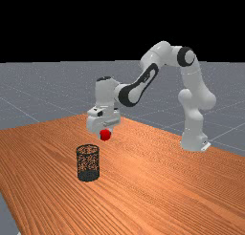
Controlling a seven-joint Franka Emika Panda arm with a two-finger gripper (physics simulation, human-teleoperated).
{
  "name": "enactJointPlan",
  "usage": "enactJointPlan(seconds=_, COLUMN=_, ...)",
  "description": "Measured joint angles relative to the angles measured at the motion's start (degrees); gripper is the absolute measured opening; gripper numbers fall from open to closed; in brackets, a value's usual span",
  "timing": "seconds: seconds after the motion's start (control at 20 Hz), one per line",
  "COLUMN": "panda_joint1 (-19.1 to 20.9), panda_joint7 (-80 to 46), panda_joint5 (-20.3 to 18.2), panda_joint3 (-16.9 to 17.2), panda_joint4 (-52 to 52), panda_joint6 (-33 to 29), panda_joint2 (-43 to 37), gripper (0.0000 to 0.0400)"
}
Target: Put the ball into the container
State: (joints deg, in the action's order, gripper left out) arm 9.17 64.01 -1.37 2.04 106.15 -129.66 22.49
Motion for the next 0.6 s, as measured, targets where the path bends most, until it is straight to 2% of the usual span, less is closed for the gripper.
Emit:
enactJointPlan(seconds=0.15, panda_joint1=0.7, panda_joint7=0.2, panda_joint5=-0.1, panda_joint3=0.3, panda_joint4=-3.6, panda_joint6=1.4, panda_joint2=2.3, gripper=0.0280)
enactJointPlan(seconds=0.2, panda_joint1=0.5, panda_joint7=-1.8, panda_joint5=-0.8, panda_joint3=0.4, panda_joint4=-3.8, panda_joint6=-1.0, panda_joint2=2.8, gripper=0.0280)
enactJointPlan(seconds=0.3, panda_joint1=0.4, panda_joint7=-2.2, panda_joint5=-0.7, panda_joint3=0.3, panda_joint4=-8.3, panda_joint6=0.9, panda_joint2=5.6, gripper=0.0280)
enactJointPlan(seconds=0.4, panda_joint1=0.3, panda_joint7=-1.7, panda_joint5=-0.3, panda_joint3=0.2, panda_joint4=-15.2, panda_joint6=5.3, panda_joint2=9.6, gripper=0.0280)
enactJointPlan(seconds=0.5, panda_joint1=0.2, panda_joint7=-2.2, panda_joint5=-0.4, panda_joint3=0.1, panda_joint4=-19.6, panda_joint6=7.0, panda_joint2=12.3, gripper=0.0280)
enactJointPlan(seconds=0.55, panda_joint1=-0.1, panda_joint7=-3.2, panda_joint5=-0.2, panda_joint3=0.3, panda_joint4=-24.8, panda_joint6=11.1, panda_joint2=15.1, gripper=0.0280)
enactJointPlan(seconds=0.6, panda_joint1=-0.1, panda_joint7=-3.4, panda_joint5=-0.1, panda_joint3=0.3, panda_joint4=-27.6, panda_joint6=12.7, panda_joint2=16.8, gripper=0.0280)
